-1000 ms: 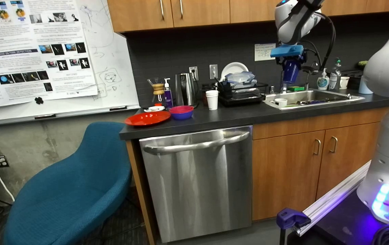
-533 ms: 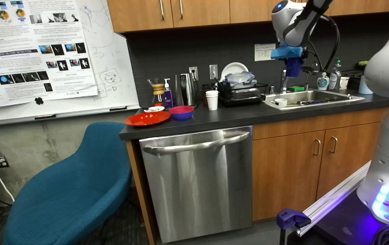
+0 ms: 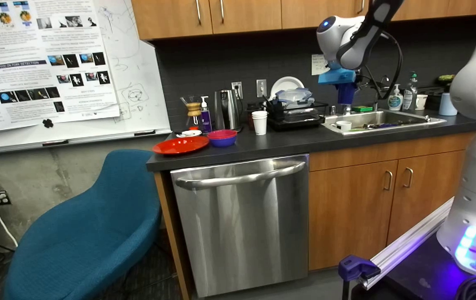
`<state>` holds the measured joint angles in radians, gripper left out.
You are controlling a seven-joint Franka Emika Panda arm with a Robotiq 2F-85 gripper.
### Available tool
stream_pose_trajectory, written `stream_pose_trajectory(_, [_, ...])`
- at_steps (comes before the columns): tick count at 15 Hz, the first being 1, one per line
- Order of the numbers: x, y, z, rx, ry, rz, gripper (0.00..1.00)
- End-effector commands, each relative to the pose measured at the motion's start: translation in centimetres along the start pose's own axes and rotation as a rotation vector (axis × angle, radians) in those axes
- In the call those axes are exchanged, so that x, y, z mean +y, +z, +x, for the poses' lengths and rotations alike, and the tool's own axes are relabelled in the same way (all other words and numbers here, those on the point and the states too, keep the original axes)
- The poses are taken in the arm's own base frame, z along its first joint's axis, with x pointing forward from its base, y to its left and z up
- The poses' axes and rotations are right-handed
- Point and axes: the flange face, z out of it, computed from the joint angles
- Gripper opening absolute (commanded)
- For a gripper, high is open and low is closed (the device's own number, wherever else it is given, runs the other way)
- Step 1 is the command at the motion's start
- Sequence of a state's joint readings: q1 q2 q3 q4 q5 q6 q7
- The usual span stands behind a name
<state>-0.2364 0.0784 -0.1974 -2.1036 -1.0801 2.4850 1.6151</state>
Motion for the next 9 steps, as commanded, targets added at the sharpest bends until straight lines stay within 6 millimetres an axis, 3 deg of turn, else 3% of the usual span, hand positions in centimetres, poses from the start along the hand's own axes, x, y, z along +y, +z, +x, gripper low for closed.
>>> stream_pose_trajectory(1, [-0.5, 1.8, -0.7, 0.022, -0.011, -0.028, 0.60])
stream_pose_trajectory(9, [-1.3, 4.2, -1.0, 0.017, -0.021, -0.050, 0.60])
